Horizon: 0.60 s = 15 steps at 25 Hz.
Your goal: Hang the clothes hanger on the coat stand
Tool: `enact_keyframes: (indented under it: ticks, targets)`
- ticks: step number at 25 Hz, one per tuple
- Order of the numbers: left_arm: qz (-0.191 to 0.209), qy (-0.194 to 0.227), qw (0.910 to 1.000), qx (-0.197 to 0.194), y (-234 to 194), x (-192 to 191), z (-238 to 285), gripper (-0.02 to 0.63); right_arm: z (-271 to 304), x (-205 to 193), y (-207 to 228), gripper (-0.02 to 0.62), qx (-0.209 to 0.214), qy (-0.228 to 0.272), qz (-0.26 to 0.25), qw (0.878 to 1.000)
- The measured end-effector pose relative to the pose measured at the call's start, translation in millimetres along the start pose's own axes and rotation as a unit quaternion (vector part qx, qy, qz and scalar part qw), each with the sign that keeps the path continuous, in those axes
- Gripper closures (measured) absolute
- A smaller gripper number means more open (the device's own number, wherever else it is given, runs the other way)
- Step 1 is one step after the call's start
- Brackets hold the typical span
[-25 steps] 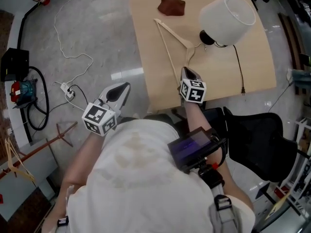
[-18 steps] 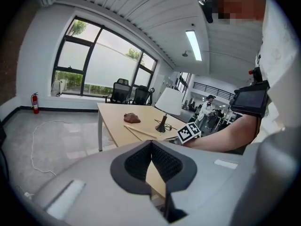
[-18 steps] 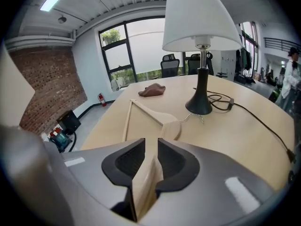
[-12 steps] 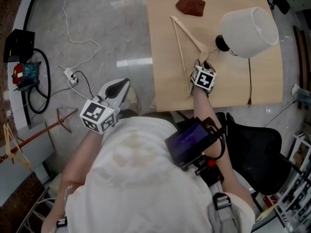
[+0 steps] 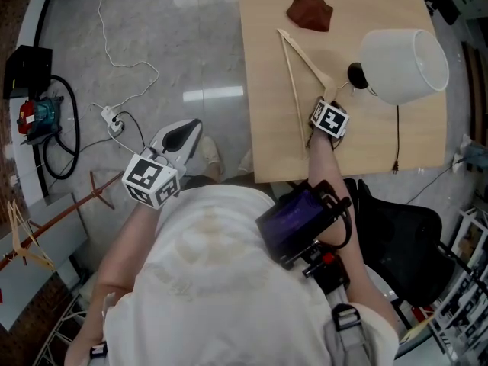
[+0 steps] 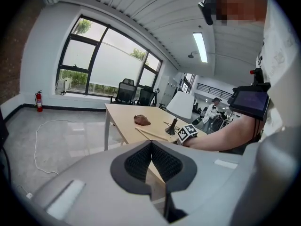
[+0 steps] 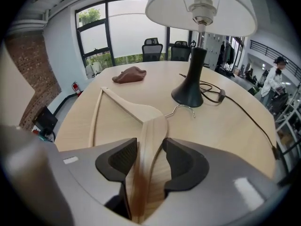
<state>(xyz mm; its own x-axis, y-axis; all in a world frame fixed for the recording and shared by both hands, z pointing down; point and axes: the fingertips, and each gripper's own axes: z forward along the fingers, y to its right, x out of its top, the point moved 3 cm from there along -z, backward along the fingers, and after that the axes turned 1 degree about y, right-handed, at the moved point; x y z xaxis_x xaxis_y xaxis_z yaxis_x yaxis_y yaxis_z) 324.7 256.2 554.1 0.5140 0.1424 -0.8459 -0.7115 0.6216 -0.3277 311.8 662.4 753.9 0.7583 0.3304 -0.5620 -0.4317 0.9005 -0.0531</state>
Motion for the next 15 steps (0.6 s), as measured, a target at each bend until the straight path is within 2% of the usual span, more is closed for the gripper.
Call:
enact_keyframes:
  ticks: [5,8,12,15]
  targets:
    - [-0.007,0.000,1.0000,-0.004,-2,-3,1,0.604,3,-1,0,0.408,0.010,-0.029,0.033,0.999]
    - [-0.009,-0.001,0.9999,-0.011,2,-5,2,0.604,-2,-3,-5,0.453,0.009,-0.032,-0.002,0.999]
    - [-0.007,0.001,0.9999,-0.010,0,-4,-1,0.604,-10,-11,-9,0.457,0.023,-0.024,-0.012,0.999]
    - [-0.006,0.000,0.9999,-0.010,2,-6,-4,0.604,-18,-14,-14,0.457,0.036,-0.007,-0.045,0.998]
